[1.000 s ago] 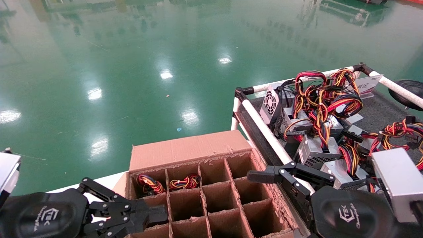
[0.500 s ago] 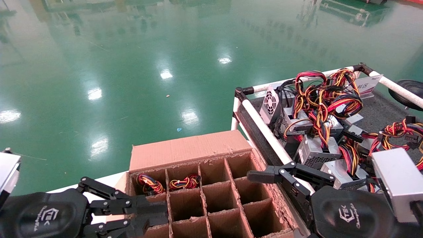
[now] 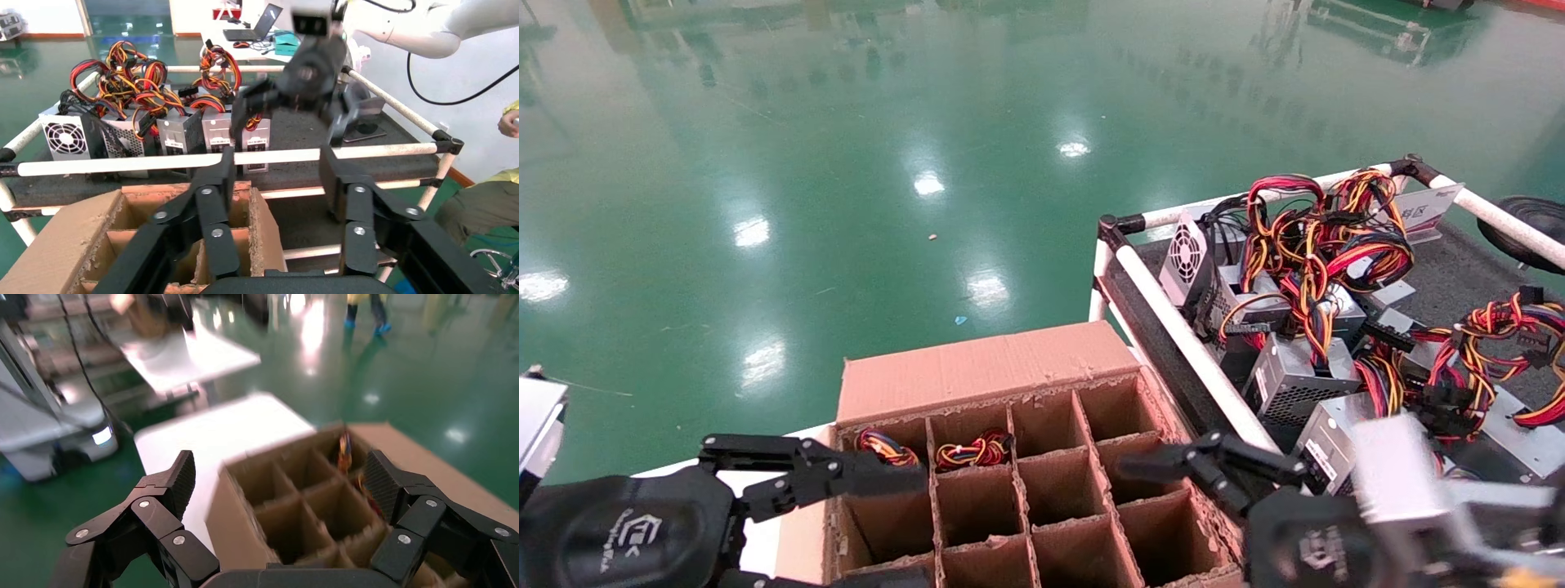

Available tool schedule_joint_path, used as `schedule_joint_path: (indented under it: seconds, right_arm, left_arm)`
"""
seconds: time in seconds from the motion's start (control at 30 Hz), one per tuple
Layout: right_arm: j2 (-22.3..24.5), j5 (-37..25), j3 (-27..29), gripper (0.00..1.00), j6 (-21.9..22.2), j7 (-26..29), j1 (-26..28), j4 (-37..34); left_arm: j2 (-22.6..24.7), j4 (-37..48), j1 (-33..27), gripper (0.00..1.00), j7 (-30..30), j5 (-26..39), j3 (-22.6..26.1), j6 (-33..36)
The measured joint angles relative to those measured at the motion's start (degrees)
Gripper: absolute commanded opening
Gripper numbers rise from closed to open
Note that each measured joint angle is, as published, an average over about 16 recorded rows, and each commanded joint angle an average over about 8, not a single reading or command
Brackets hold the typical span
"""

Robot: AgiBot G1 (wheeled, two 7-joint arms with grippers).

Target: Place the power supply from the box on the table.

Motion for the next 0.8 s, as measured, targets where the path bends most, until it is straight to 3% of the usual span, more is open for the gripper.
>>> schedule_joint_path:
  seconds: [0.43,0.8]
  right_arm:
    - [-9.44,-14.67,-6.62,1.0,10.09,0.93,2.26,0.25]
    - [-18.44,-24.53,-11.08,1.0,18.64,3.15,5.55,-5.1]
  left_arm:
    - [0.0,0.01,-0.01,1.0,0.01,-0.01,0.01,0.0]
    - [-0.01,0.01,-0.01,1.0,0.01,-0.02,0.03,-0.01]
